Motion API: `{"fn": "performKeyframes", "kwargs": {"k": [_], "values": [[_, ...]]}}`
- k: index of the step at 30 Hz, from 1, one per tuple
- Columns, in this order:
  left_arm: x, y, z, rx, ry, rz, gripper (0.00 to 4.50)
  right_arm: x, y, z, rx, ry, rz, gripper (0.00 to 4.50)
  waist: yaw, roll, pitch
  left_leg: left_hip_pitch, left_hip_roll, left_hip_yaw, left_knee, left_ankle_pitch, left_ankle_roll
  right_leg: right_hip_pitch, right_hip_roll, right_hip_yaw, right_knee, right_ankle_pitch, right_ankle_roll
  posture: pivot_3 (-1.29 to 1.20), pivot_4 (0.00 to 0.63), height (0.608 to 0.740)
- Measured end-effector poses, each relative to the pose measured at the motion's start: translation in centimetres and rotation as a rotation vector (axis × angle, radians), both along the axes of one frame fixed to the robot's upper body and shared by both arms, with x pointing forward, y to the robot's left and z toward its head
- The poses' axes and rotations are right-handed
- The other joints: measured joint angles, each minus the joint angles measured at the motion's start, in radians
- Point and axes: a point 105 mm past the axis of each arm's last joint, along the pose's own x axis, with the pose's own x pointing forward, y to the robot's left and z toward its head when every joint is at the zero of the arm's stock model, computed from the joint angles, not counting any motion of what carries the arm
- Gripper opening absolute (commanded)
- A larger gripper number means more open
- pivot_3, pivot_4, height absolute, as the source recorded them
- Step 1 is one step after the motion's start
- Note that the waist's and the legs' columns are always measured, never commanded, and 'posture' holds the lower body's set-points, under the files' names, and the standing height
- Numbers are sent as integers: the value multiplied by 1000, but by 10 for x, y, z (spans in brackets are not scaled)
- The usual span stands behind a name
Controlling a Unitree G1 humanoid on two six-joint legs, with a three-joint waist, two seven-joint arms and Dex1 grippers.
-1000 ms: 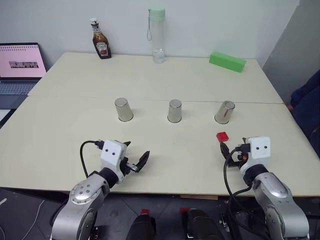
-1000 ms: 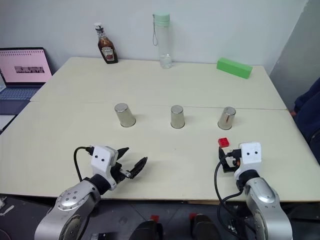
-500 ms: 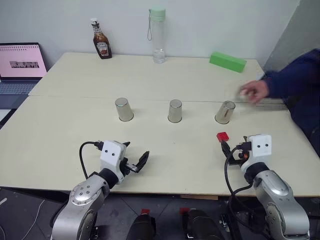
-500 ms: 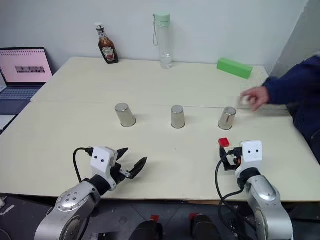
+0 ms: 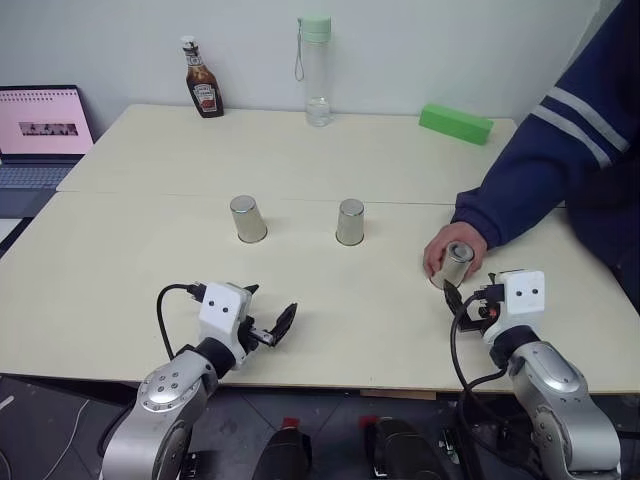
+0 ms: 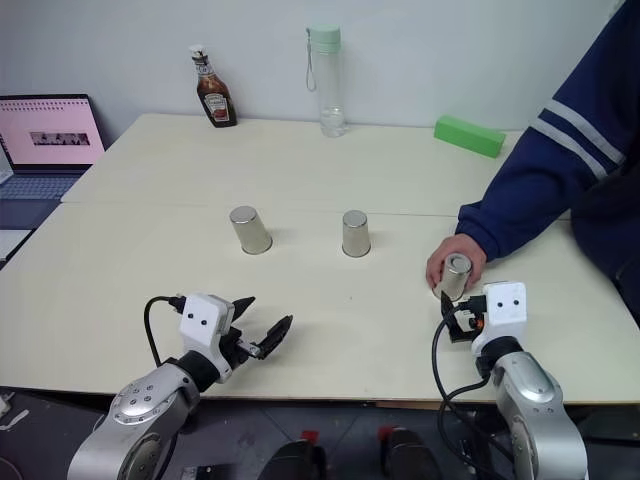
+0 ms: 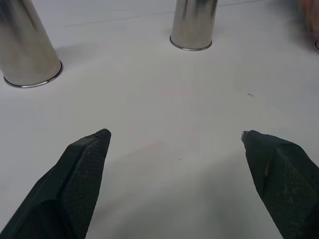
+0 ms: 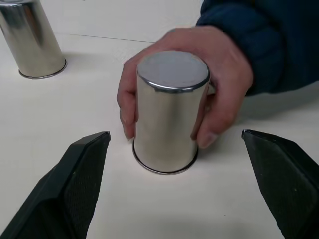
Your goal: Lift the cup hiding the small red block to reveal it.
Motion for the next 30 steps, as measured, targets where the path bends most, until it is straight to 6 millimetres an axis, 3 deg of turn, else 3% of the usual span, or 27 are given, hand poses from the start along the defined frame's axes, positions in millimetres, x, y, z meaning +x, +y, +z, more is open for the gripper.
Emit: {"fn": "performKeyframes", "kwargs": {"k": [30], "values": [[-1, 2, -1, 9, 3, 2, 4500, 1, -3, 0, -15, 2, -2, 4491, 0, 0, 0, 0, 0, 0, 0, 0, 0, 0, 0, 0, 0, 0, 0, 0, 150, 740]]}}
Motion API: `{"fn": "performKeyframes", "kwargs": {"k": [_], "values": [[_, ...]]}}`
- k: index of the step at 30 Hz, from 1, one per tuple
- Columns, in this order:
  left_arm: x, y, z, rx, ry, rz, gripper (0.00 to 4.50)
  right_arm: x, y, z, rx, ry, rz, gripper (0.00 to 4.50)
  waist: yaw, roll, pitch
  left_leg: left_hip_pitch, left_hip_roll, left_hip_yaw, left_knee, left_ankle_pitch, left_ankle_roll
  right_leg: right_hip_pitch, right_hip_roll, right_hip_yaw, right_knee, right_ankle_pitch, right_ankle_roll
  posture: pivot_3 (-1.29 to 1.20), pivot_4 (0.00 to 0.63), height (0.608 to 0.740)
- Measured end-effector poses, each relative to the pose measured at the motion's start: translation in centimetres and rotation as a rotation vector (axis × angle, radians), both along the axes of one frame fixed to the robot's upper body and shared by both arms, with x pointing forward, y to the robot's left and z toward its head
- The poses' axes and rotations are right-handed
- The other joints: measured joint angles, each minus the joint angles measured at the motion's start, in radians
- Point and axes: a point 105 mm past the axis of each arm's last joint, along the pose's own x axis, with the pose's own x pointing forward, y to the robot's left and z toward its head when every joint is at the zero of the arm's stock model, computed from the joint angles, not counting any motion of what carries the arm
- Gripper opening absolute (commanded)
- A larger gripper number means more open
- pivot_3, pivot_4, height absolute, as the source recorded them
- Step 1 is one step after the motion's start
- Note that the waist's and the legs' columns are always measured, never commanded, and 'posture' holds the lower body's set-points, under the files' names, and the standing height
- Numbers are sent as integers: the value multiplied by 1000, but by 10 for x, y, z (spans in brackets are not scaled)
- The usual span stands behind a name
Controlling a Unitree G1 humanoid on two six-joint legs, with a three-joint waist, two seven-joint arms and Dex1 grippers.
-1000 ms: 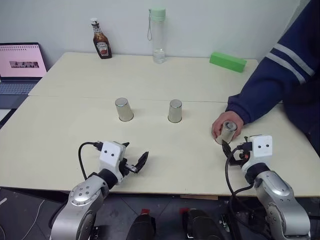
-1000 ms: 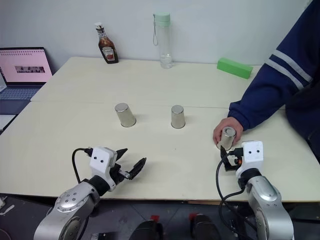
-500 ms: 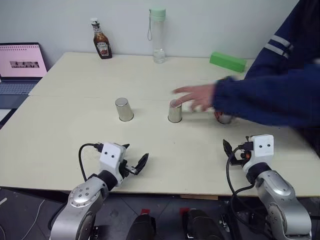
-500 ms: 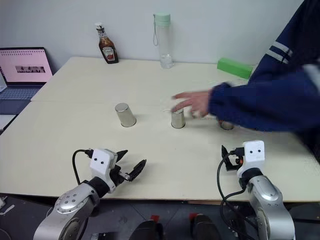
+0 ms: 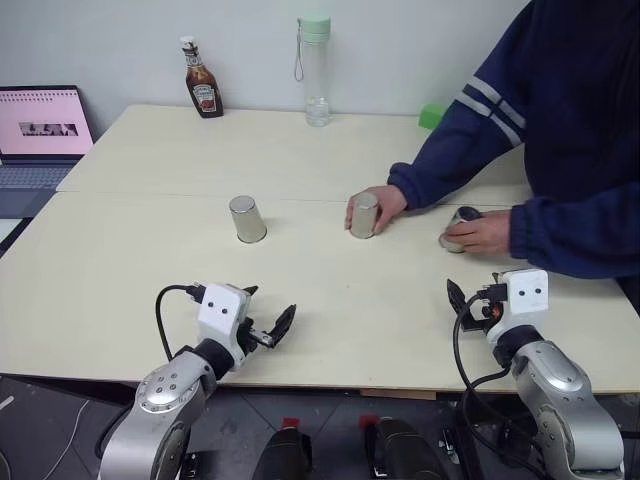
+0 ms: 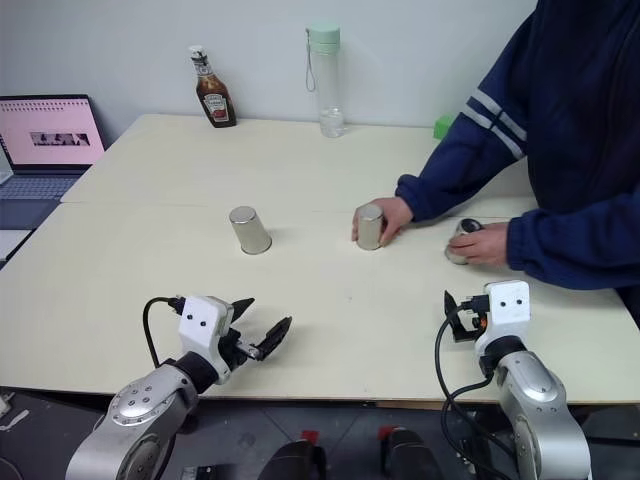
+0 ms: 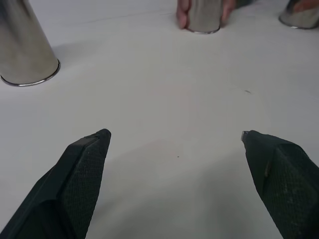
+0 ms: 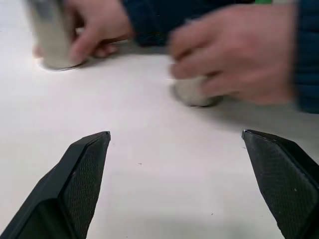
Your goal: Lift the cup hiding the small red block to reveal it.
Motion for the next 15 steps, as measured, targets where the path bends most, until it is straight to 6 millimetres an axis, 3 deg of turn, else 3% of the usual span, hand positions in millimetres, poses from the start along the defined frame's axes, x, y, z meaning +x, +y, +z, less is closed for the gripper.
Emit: {"fn": "performKeyframes", "kwargs": {"k": [15], "values": [[2, 5, 4, 4, -14, 16, 4500, 0, 2, 0, 7, 2, 23, 4491, 0, 0, 0, 0, 0, 0, 0, 0, 0, 0, 0, 0, 0, 0, 0, 0, 150, 740]]}}
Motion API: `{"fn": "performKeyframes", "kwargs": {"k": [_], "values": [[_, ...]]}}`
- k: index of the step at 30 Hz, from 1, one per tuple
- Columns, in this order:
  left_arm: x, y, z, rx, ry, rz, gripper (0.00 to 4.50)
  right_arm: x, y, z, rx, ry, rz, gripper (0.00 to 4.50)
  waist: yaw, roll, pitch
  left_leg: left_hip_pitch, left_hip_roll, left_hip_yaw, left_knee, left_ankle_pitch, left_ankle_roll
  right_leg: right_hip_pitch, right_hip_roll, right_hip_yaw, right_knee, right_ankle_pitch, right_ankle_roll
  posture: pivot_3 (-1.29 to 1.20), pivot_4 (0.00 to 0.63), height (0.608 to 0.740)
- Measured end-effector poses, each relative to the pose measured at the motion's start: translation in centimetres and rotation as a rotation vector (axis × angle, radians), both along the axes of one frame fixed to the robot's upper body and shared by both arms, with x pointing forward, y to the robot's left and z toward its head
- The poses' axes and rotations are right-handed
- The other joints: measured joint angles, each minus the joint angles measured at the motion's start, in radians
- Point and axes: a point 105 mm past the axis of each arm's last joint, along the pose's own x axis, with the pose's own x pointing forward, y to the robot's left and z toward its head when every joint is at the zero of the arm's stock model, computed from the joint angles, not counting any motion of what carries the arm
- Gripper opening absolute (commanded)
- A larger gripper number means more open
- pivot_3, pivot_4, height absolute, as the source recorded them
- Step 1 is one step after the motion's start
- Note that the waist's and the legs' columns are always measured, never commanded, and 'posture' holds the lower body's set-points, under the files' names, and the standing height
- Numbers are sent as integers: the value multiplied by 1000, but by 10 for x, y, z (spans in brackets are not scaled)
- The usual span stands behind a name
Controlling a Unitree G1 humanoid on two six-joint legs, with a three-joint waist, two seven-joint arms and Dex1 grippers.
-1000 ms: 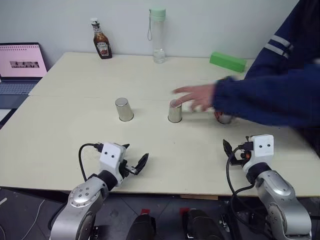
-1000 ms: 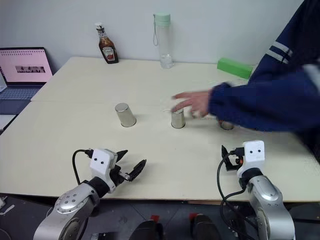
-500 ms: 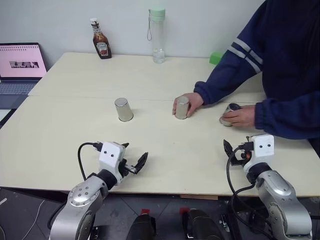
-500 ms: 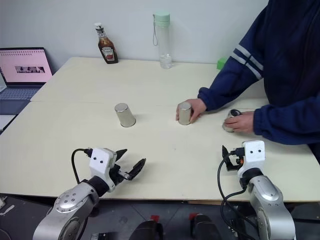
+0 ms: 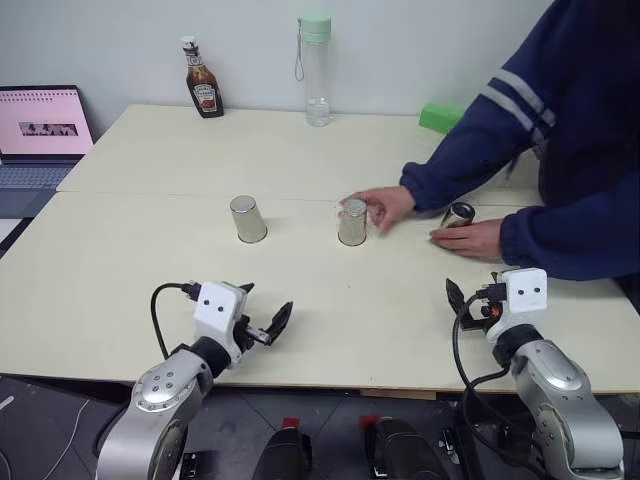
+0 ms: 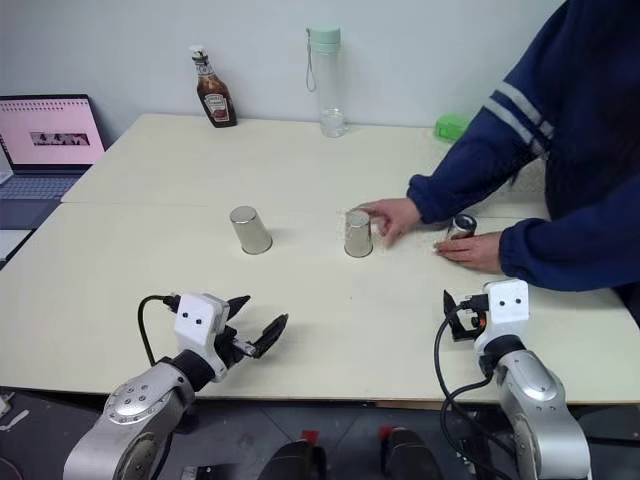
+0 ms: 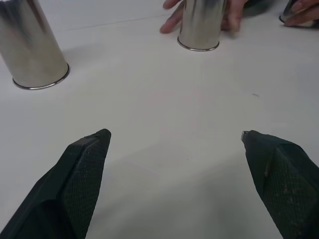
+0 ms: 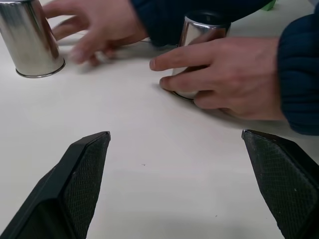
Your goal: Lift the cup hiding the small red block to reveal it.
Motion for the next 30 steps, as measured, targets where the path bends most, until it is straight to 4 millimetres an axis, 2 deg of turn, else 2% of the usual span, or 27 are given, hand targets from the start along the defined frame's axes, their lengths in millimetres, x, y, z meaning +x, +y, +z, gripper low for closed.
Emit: {"fn": "performKeyframes", "kwargs": {"k": [8, 12, 16, 20, 27, 30], "values": [[3, -1, 4, -4, -18, 0, 4500, 0, 12, 7, 19, -24, 111, 4491, 0, 0, 0, 0, 0, 0, 0, 0, 0, 0, 0, 0, 0, 0, 0, 0, 150, 740], [17, -15, 14, -21, -60, -43, 4500, -4, 25, 10, 4, -36, 210, 4491, 3, 0, 0, 0, -1, 0, 0, 0, 0, 1, 0, -1, 0, 0, 1, 0, 150, 740], [44, -35, 13, -17, -78, -98, 4500, -11, 38, 15, 10, -36, 341, 4491, 4, -1, 0, 0, -1, 0, 1, 0, 0, 1, 3, -1, 0, 3, 5, 0, 150, 740], [84, -65, 14, -14, -108, -162, 4500, -13, 49, 26, 49, -65, 428, 4491, 6, -1, 0, 0, -2, 0, 2, 0, 0, 1, 6, -1, 0, 4, 7, 0, 150, 740], [134, -111, 12, -60, -128, -223, 4500, -13, 43, 30, 41, -81, 376, 4491, 8, -1, 0, -4, -1, -3, 1, 0, 0, 0, 7, -1, -1, 4, 7, 0, 150, 740], [145, -120, 8, -48, -132, -233, 4500, -15, 41, 27, 42, -75, 346, 4491, 6, -1, 0, -4, -1, -2, 1, 0, 0, -1, 7, 0, -2, 4, 7, 0, 150, 740]]}}
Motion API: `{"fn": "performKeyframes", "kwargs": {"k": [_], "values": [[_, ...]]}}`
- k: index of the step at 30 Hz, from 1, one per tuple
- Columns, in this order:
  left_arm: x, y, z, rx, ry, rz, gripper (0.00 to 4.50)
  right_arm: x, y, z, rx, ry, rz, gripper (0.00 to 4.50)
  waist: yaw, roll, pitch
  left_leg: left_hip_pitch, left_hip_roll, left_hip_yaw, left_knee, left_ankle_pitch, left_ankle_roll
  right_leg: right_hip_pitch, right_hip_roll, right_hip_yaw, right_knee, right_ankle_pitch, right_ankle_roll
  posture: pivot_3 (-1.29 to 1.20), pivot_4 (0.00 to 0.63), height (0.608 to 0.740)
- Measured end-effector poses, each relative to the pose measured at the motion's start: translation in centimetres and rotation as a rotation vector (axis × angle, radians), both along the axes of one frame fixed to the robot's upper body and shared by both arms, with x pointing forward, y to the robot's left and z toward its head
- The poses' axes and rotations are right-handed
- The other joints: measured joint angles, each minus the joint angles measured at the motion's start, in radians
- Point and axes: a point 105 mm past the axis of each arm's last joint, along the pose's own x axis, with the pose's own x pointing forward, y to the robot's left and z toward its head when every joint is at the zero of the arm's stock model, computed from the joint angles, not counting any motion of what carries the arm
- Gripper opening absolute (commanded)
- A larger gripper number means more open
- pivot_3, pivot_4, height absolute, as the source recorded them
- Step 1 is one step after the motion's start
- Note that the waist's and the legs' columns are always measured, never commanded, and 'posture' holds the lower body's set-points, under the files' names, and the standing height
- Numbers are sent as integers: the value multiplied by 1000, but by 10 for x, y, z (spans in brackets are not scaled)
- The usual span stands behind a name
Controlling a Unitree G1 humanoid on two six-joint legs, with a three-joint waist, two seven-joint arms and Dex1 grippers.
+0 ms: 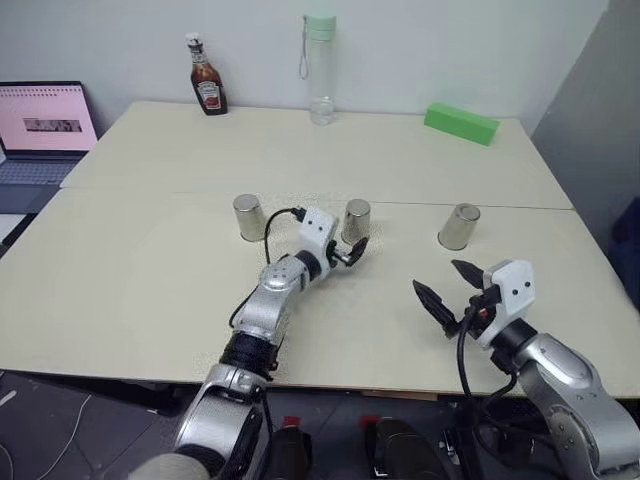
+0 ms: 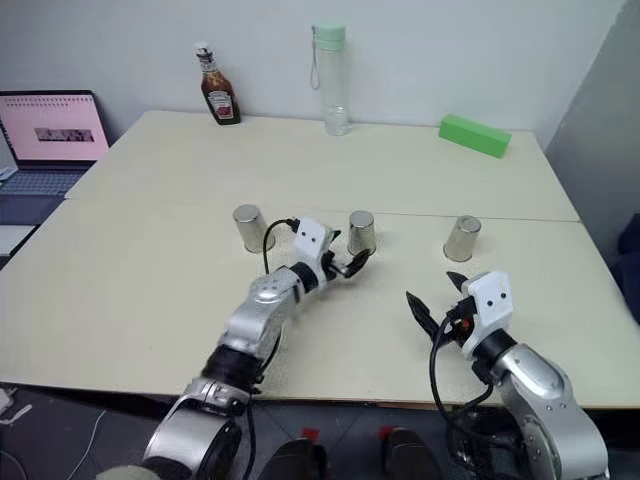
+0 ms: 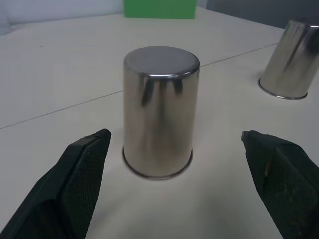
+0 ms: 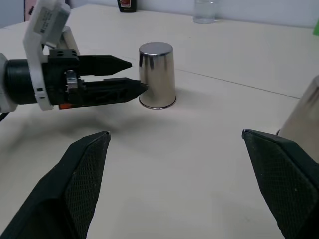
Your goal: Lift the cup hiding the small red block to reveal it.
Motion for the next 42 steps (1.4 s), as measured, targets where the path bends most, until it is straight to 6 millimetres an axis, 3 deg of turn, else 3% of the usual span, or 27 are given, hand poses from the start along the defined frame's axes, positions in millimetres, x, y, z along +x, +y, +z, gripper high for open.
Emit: {"fn": "performKeyframes", "kwargs": {"k": [5, 9, 18, 27, 31, 34, 37, 42], "values": [[14, -10, -8, 4, 8, 7, 4500, -3, -4, 1, 19, -8, -72, 4491, 0, 0, 0, -1, 0, -1, 1, 0, 0, 0, 0, -1, 0, 0, 0, 0, 150, 740], [22, -16, -1, 0, -21, 12, 4500, -4, -4, 6, 10, -35, -101, 4491, 0, 0, 0, -1, 0, 0, 1, 0, 0, 0, 0, -1, 0, 0, 1, 0, 150, 740], [29, -17, 1, -35, -45, 65, 2854, -10, -4, 0, 6, -19, -160, 4500, -1, 0, 0, 0, 0, 0, 0, 0, 0, 0, 0, -1, 0, 0, 1, 0, 150, 740], [31, -9, 8, -58, -77, 96, 2718, -10, -1, 0, 17, -18, -167, 4500, -2, -1, 0, 0, 0, 0, 1, 0, 0, 0, 0, -1, 1, 0, 1, 0, 150, 740], [32, 9, 50, -98, -212, 130, 2718, -9, 2, 0, 32, -17, -159, 4500, -6, 0, 0, 0, 1, 0, 0, 0, 0, 0, 0, 1, 1, 1, 1, 0, 150, 740], [27, 41, 58, -94, -228, 237, 2718, -8, 3, 2, 45, -21, -158, 4500, -9, 0, 0, 1, 2, 0, 0, 0, 0, 0, -1, 2, 2, 1, 1, 0, 150, 740], [22, 75, 40, -64, -144, 359, 2718, -7, 4, 3, 45, -23, -153, 4500, -6, 0, 0, 2, 2, -1, 1, 0, -1, 0, -2, 0, 3, 1, 1, 0, 150, 740], [15, 89, 10, -32, -6, 404, 2718, 1, 7, 4, 49, -28, -128, 4500, 7, 0, 0, 1, 0, -1, 4, 0, -1, 2, -1, -1, 3, 1, 2, 0, 150, 740]]}}
